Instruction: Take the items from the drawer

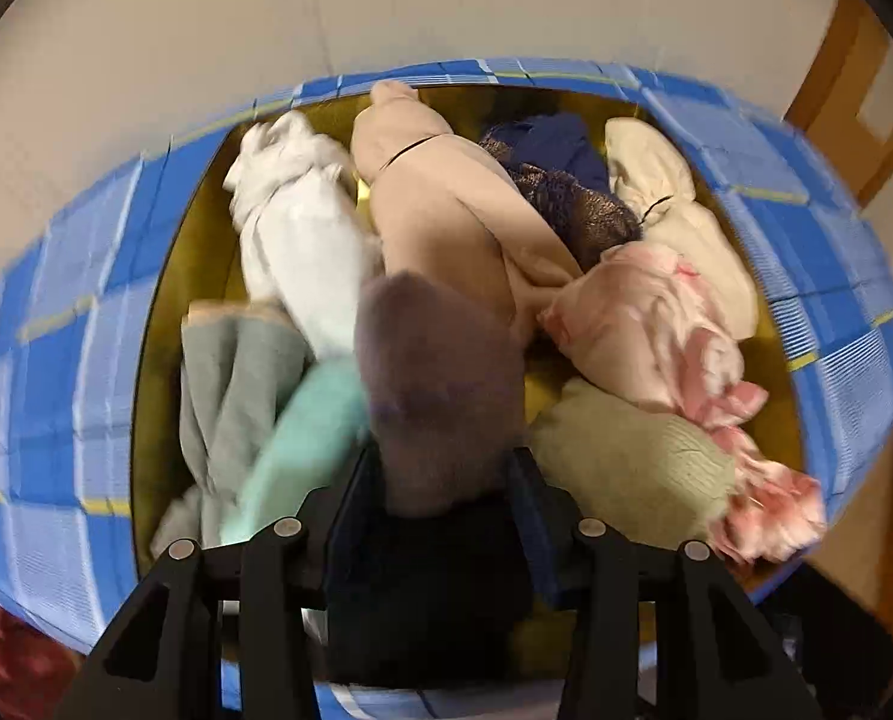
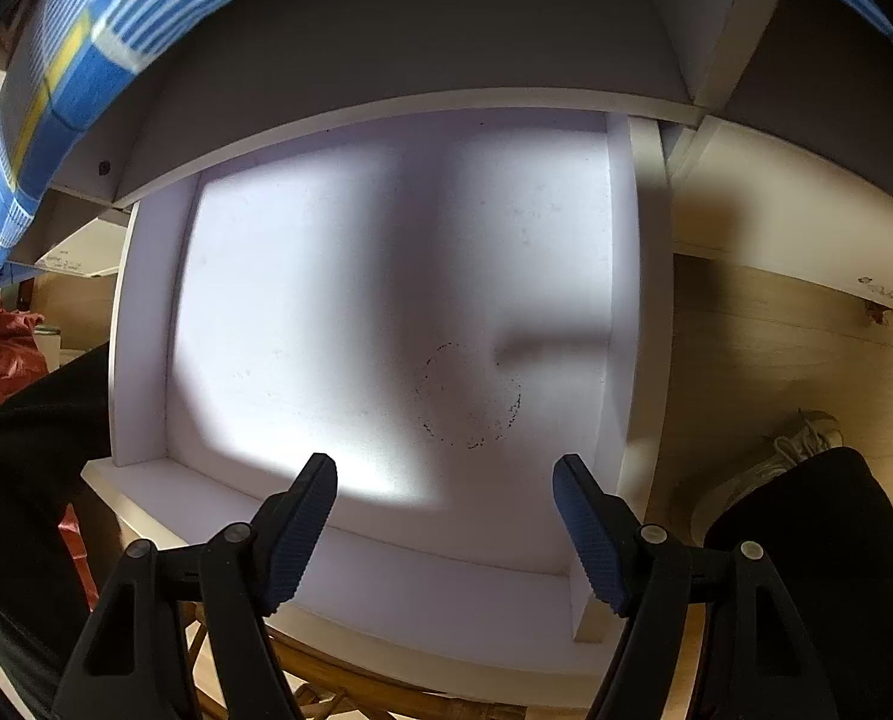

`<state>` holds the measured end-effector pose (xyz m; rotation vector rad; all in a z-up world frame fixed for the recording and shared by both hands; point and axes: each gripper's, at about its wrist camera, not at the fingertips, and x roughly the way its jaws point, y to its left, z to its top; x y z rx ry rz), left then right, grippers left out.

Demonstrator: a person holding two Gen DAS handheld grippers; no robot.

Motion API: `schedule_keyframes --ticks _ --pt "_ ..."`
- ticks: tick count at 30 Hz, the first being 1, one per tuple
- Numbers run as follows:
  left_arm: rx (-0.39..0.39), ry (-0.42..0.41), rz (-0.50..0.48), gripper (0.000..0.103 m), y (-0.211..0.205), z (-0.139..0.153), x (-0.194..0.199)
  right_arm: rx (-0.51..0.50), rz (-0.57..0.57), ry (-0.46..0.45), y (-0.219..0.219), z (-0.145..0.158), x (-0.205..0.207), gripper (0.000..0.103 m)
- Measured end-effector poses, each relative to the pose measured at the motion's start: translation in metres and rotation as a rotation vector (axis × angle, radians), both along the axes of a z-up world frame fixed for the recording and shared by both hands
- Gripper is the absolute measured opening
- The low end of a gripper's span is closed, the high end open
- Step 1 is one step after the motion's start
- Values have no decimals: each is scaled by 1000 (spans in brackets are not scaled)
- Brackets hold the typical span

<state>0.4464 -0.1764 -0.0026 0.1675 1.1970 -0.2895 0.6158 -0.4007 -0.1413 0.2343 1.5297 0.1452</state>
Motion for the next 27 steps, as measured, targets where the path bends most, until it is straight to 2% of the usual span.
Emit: schedule_keyframes --ticks 2,5,8,10,12,14,16,17,19,24,27 --pt "-86 -51 1 46 10 18 -13 6 -1 -13 0 3 0 75" --pt "-128 -137 -18 48 10 40 -31 13 4 -38 4 9 0 75" --pt "-149 -115 -95 50 -11 41 -39 3 6 -32 5 7 0 75" --pt "-78 -89 -151 50 -36 30 -43 2 0 -24 4 5 0 75" --pt "38 -99 -200 51 -60 16 -46 -2 -6 -21 2 4 0 75" --pt "62 -115 -188 51 -68 14 -45 -1 -10 -28 -1 5 1 75" --pt "51 -125 -145 52 -67 18 -41 7 -18 -41 -3 8 1 75" --pt "34 -131 -128 52 -64 21 -43 11 -21 -50 -3 10 1 75" --pt "-63 -149 -112 52 -52 32 -54 13 -24 -74 -3 16 1 75" --pt "-275 -220 -106 52 -15 55 -110 -31 -2 -193 2 38 1 80" --pt "-344 -227 -117 52 4 51 -149 -68 11 -286 6 56 -3 83"
